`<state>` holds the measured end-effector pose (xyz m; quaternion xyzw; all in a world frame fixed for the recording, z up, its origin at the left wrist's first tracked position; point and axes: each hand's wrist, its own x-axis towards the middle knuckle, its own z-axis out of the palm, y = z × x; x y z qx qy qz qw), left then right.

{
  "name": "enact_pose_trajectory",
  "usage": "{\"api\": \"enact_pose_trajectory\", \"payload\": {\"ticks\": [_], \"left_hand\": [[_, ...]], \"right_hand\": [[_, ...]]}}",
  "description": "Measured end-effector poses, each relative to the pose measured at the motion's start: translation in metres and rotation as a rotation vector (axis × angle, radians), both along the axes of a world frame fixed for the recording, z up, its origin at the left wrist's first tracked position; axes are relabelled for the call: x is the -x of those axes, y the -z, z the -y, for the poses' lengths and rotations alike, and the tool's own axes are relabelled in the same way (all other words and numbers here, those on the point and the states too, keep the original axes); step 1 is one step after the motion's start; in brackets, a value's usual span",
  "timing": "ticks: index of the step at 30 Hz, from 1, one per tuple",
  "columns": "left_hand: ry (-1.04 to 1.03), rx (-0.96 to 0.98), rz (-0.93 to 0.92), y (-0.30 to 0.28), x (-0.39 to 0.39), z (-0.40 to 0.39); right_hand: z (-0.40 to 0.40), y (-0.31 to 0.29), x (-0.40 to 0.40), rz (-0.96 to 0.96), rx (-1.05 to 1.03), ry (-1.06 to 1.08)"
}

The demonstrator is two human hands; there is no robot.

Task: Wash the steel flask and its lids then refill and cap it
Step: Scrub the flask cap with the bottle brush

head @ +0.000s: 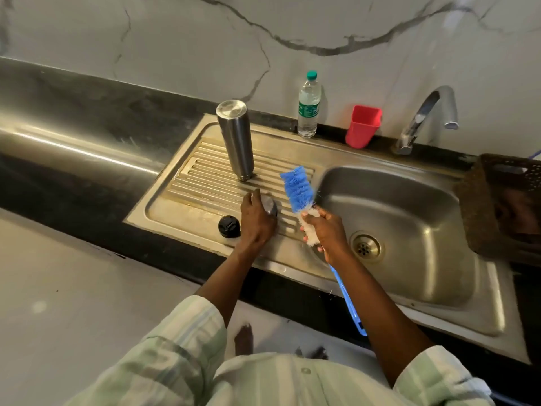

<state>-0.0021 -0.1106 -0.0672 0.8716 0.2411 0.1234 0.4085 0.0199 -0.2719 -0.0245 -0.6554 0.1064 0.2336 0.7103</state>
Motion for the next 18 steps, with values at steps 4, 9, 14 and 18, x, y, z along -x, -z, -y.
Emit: {"api": "enact_pose_trajectory", "payload": {"ticks": [4, 9, 14, 18], "left_hand": [[0.038, -0.033, 0.209, -0.014, 0.024, -0.020], [0.064, -0.003, 0.231, 0.004, 0.065, -0.066], [0.133, 0.060, -0.073, 0.019, 0.082, -0.086], [0.022, 0.178, -0.053, 0.020, 0.086, -0.083]], "right_hand": [[-0.015, 0.006, 0.006, 0.074, 0.054, -0.059], [-0.032, 0.004, 0.017, 0.267, 0.237, -0.196], [-0.050, 0.000, 0.027, 0.395, 0.361, -0.268], [-0.055, 0.003, 0.032, 0.378, 0.390, -0.272]]}}
